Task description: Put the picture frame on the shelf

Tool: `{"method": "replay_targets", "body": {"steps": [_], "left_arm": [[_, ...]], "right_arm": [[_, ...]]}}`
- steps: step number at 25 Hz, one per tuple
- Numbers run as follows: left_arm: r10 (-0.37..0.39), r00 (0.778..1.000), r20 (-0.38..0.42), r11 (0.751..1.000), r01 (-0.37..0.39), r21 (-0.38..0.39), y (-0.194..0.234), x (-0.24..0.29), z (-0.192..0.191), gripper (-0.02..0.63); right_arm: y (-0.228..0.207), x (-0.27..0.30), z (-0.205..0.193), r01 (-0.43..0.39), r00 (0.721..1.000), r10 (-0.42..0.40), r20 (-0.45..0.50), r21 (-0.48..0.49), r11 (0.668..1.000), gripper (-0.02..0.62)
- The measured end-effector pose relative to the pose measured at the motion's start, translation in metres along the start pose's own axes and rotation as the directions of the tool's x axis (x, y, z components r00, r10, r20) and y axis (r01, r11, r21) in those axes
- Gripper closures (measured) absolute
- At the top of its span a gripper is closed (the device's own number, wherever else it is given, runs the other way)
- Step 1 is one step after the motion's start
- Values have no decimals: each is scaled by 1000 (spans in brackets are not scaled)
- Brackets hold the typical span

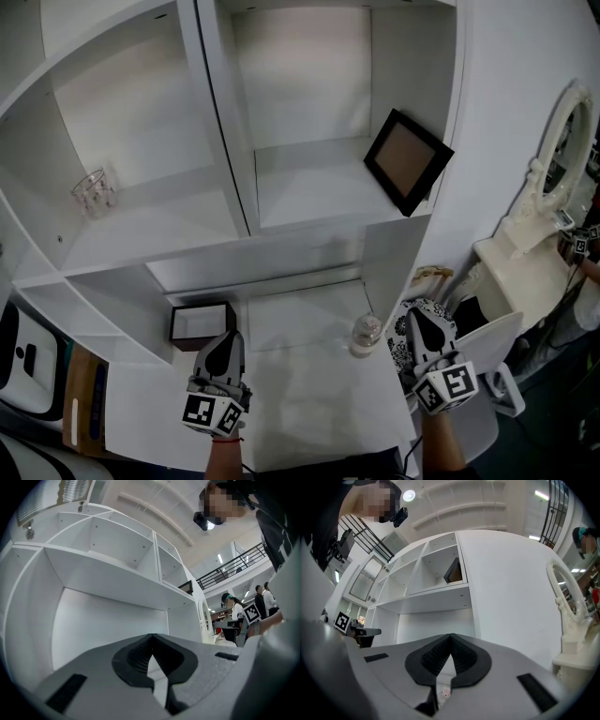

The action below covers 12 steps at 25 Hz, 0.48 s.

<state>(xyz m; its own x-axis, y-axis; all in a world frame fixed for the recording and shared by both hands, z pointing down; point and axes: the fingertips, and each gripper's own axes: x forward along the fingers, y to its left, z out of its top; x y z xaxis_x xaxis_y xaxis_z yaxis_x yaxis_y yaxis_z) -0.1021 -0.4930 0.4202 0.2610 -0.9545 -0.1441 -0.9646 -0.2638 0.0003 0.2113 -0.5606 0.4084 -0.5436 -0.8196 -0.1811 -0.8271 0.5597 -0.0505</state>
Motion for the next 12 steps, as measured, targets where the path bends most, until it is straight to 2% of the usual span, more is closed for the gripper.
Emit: {"method": "replay_targets", "body": {"steps": [12], "left_arm": [[22,1000,-11,1000,-23,-8,3,-3,-6,601]], "right_arm": [[-2,-5,-17,11,1000,-10,-28,36,999,591]]}}
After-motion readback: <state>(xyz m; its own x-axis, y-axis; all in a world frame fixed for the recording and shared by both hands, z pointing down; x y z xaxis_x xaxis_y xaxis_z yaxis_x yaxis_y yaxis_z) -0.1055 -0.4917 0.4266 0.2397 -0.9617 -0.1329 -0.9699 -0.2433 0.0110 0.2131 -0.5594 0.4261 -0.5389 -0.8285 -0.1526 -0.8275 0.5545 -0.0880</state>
